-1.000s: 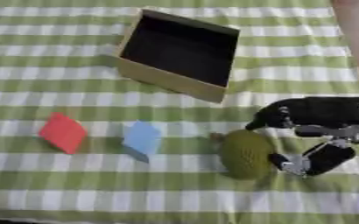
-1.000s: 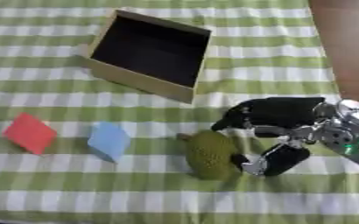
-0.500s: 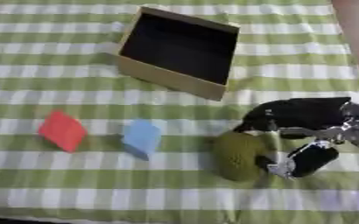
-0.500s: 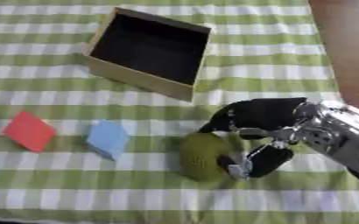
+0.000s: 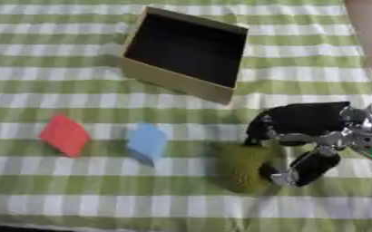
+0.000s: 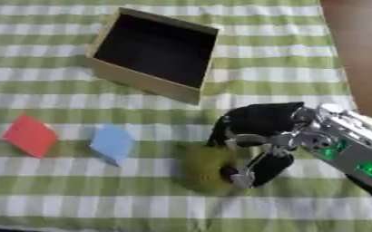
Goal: Pick up objects on the table and place them in the box.
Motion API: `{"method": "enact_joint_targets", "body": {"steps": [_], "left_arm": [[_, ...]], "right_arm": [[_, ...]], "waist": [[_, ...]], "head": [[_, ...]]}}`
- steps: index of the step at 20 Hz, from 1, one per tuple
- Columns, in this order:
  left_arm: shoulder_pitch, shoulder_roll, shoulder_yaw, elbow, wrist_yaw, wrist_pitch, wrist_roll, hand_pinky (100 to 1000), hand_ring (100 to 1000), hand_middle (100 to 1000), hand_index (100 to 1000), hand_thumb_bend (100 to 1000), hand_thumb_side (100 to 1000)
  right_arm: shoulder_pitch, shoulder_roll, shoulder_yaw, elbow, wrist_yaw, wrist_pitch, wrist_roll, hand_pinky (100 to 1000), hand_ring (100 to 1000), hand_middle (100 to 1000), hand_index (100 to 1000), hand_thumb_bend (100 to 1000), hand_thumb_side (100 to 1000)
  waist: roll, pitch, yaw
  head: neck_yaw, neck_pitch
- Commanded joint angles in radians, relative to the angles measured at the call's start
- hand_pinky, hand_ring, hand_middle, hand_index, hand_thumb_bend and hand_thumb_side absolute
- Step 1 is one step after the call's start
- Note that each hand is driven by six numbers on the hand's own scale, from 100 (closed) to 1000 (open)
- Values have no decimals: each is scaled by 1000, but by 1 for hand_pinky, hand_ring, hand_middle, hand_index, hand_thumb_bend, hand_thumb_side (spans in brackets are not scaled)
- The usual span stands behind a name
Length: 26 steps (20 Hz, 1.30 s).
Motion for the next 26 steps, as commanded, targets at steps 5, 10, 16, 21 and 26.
{"method": "enact_joint_targets", "body": {"steps": [5,10,16,21,26], "left_arm": [[-4,8,3,-15,4,2,-3,818,762,779,917,261,649],[-4,6,3,-15,4,5,-4,818,761,779,916,258,651],[-3,6,4,-15,5,7,-4,818,761,778,917,257,649],[-2,6,5,-15,6,7,-3,818,760,777,916,257,648],[-1,6,5,-15,6,7,-3,818,760,777,916,255,647]], "right_arm": [[-17,-2,-5,-14,36,25,-144,799,662,313,581,100,295],[-20,4,-10,-14,17,56,-263,785,643,274,549,100,283],[-32,1,-39,-14,-2,31,-319,789,646,281,568,100,284],[-55,-11,-90,-14,-29,-4,-353,795,653,287,585,100,263],[-86,-46,-153,-14,-84,-38,-378,801,661,302,606,100,252]], "waist": [[-11,-26,2],[-12,-27,0],[-10,-31,-2],[-7,-36,-4],[-8,-38,-4]], "head": [[-2,6],[-1,8],[0,6],[-1,0],[-2,-8]]}}
